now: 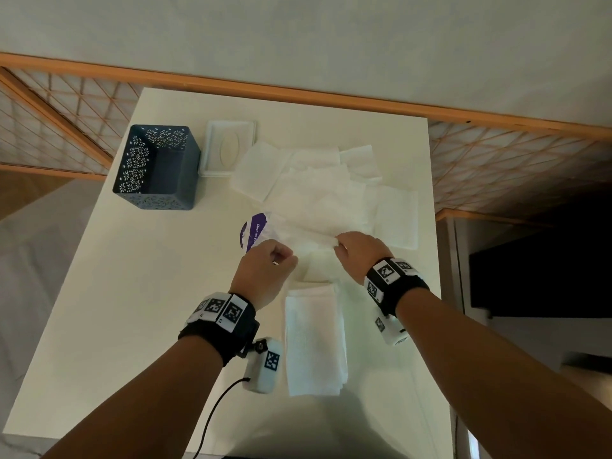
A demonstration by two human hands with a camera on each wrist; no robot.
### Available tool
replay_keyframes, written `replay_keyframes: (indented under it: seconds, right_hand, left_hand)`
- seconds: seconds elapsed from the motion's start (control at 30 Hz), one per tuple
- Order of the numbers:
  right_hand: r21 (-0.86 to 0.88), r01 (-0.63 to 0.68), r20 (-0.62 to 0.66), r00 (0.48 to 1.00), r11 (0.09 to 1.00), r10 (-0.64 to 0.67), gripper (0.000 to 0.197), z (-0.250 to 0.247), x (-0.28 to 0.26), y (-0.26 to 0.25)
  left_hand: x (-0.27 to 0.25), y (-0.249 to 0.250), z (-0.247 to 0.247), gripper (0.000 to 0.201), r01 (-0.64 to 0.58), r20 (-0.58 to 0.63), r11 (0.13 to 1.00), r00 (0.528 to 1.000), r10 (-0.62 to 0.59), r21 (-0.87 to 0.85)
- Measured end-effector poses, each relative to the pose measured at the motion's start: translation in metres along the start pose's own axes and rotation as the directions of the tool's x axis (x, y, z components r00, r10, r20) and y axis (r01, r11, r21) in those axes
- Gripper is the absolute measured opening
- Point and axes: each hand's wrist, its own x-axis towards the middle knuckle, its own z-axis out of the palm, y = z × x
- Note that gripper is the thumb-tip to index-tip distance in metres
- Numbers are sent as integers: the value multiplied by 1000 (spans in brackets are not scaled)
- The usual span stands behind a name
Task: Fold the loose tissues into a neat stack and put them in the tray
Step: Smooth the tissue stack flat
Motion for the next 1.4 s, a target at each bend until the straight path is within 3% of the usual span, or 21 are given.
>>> replay_keyframes:
  seconds: [0.1,0.2,0.3,0.4,0.5,0.67,0.77,0.87,0.93,1.03,1.17,1.3,1.4]
  right_hand:
    - [254,-41,-59,997,966,58,38,-10,-11,-3]
    - [487,-67,-114,984,871,139,42,-25,-22,-9]
    - [724,-58,-131,967,687,220,41,-39,-34,-13]
    - [904,-32,-93,958,426,271,30,-47,-49,-18]
    - [974,-29,-28,969,227,245,24,-57,-63,-22]
    - [995,-4,-15,980,96,196,32,-69,-78,-28]
    - [998,25,-37,982,65,187,37,-75,-84,-30]
    - [997,39,-53,975,71,215,19,-78,-85,-28]
    - [992,40,-69,966,120,248,17,-79,-85,-26]
    - [980,42,-101,946,193,309,36,-83,-84,-24]
    - [915,86,-214,933,395,291,51,-87,-88,-24]
    - [885,141,-283,920,444,271,55,-86,-91,-27]
    - [846,206,-350,910,492,221,47,-88,-93,-25]
  left_hand:
    - [5,1,1,6,10,55,1000,998,-10,13]
    - [4,6,1,6,6,63,1000,998,-7,14]
    - [1,12,0,7,11,54,999,999,-9,-39]
    - [-1,22,-2,14,-31,-3,992,1000,31,-119]
    - [-6,41,-9,29,-51,-48,967,998,40,-250]
    - [-6,67,-21,32,-56,-79,881,997,21,-470]
    - [-8,75,-31,37,-49,-59,836,998,20,-546]
    - [-12,76,-39,38,-99,-23,829,994,103,-550]
    - [-14,76,-45,36,-164,-22,816,983,183,-554]
    - [-16,73,-52,30,-239,-52,834,968,246,-497]
    - [-24,74,-60,22,-277,-113,902,961,253,-331]
    - [-31,77,-65,15,-325,-137,925,943,302,-197]
    - [-34,80,-67,14,-348,-108,930,936,336,-120]
